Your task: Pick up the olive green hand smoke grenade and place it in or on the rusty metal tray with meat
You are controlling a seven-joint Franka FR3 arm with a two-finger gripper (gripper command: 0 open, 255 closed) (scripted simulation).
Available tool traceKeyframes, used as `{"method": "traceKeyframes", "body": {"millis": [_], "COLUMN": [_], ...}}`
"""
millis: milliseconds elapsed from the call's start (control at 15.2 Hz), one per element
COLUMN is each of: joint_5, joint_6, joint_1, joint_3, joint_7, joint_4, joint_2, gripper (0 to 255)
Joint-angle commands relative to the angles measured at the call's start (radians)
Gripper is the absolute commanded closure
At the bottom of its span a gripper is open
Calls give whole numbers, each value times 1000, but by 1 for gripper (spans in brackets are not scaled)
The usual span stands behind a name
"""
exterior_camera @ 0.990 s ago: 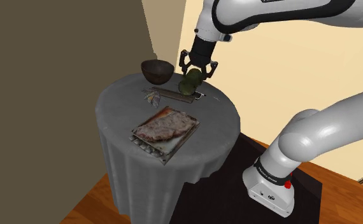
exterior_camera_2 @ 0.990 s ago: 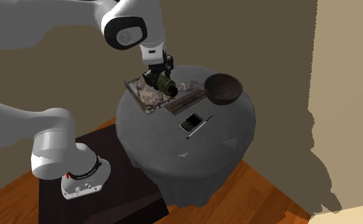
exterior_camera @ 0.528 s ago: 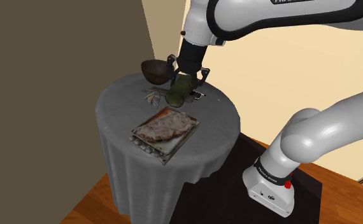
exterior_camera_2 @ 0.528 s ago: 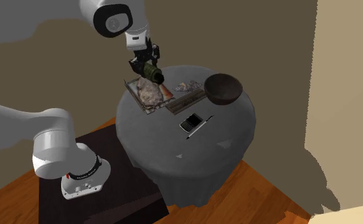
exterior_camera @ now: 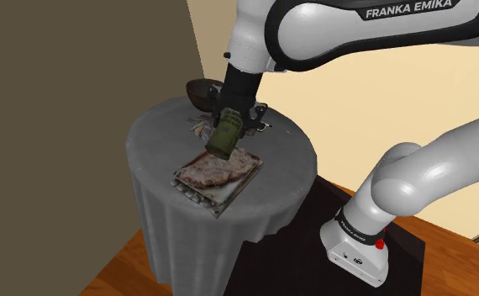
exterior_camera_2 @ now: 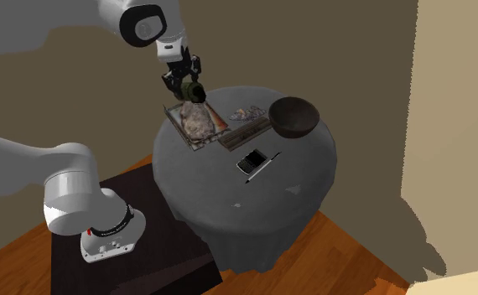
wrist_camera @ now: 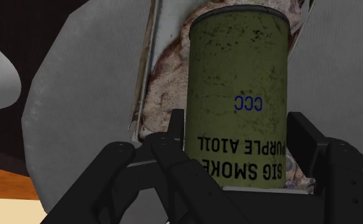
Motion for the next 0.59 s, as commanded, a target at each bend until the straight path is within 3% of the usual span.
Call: {"method": "traceKeyframes", "body": {"millis": [0, 528], "joint_5": [2, 7], "joint_6": [29, 144], "joint_1": [1, 1], "joint_3": [7, 31], "joint_7": [3, 6], "joint_4": [-20, -103], "joint_2": [8, 41], "gripper": [255, 255]}}
